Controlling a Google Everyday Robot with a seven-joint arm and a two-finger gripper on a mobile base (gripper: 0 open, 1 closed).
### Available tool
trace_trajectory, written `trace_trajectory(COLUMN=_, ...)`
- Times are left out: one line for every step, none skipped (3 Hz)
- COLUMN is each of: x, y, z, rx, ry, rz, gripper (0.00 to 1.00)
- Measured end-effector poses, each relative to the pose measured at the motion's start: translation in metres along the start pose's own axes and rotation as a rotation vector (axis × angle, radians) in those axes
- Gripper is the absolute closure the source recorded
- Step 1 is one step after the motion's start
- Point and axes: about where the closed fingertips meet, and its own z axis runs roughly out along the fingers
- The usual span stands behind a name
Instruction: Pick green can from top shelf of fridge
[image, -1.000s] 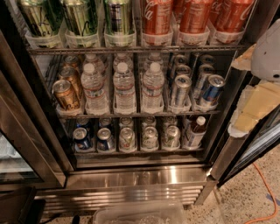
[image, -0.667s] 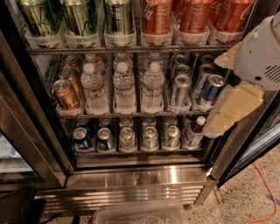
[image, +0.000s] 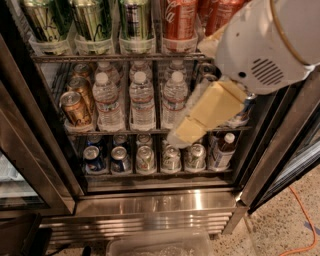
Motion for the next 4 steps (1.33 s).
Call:
trace_trajectory(x=-0.010, y=0.004, z=-0.007, rx=0.012, ry=-0.007, rz=-0.017, gripper=0.00)
trace_trajectory(x=-0.021, y=0.012, z=-0.012, rx=0.042, ry=-0.035, rz=-0.020, gripper=0.00)
trace_trajectory(x=-0.026, y=0.016, z=-0.009, rx=0.043, ry=-0.047, rz=-0.013, gripper=0.00)
trace_trajectory(x=-0.038, y=0.010, z=0.007, rx=0.068, ry=-0.086, rz=0.006, gripper=0.00)
